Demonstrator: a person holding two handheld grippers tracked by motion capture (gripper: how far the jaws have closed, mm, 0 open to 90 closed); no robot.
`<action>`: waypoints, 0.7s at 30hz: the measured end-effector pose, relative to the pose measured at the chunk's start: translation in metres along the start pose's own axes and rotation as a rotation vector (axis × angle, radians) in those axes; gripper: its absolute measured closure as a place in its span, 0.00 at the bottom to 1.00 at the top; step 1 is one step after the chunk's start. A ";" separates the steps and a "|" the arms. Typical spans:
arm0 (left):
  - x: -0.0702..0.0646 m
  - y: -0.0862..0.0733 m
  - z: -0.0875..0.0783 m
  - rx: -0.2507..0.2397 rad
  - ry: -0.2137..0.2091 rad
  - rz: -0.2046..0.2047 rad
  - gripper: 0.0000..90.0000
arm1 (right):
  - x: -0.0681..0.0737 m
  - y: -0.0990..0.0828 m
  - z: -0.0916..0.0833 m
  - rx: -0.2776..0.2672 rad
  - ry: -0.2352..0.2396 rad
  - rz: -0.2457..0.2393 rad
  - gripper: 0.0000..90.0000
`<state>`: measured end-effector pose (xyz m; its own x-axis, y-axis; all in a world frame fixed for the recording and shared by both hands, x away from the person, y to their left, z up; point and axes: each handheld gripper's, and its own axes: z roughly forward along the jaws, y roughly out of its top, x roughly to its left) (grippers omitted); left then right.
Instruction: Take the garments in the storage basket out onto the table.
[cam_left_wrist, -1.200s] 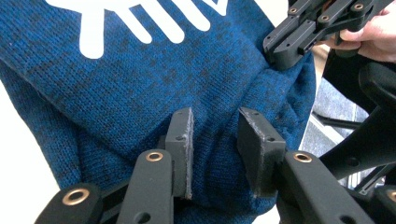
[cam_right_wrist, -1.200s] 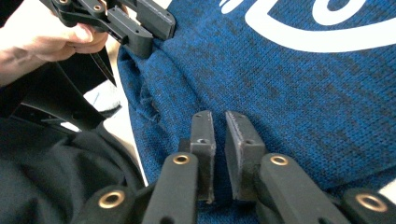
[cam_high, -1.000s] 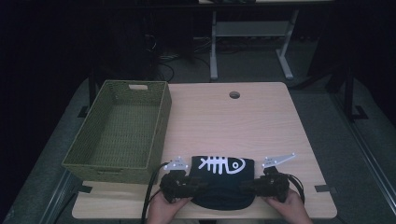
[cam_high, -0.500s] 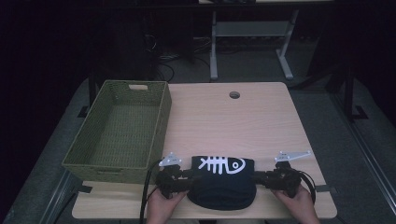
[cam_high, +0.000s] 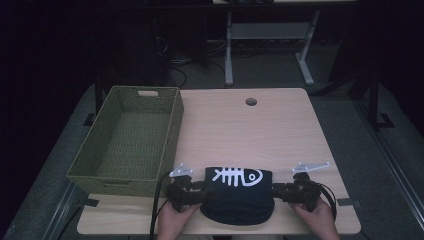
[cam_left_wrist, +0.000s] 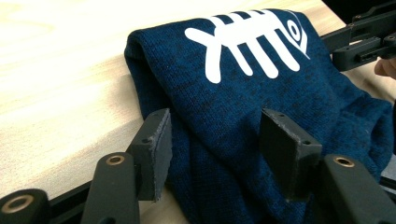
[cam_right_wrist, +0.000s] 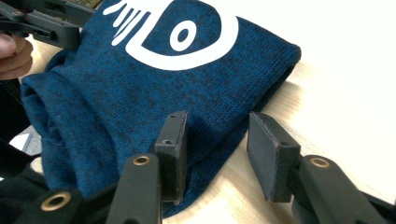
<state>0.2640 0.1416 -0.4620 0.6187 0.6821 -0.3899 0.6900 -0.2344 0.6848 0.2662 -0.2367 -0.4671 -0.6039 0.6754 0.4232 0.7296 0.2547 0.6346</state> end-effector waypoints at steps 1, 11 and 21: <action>0.000 0.000 0.001 0.003 -0.001 -0.001 0.49 | 0.000 0.000 0.001 0.001 -0.004 -0.002 0.63; 0.007 0.001 0.006 0.007 -0.025 -0.061 0.47 | -0.003 -0.003 0.005 -0.018 0.002 0.047 0.61; 0.008 -0.001 0.006 0.015 0.012 -0.062 0.35 | -0.003 -0.005 0.006 -0.022 0.002 0.067 0.61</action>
<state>0.2706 0.1432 -0.4688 0.5701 0.7037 -0.4242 0.7327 -0.2018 0.6499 0.2664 -0.2355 -0.4758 -0.5546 0.6890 0.4666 0.7614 0.1940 0.6186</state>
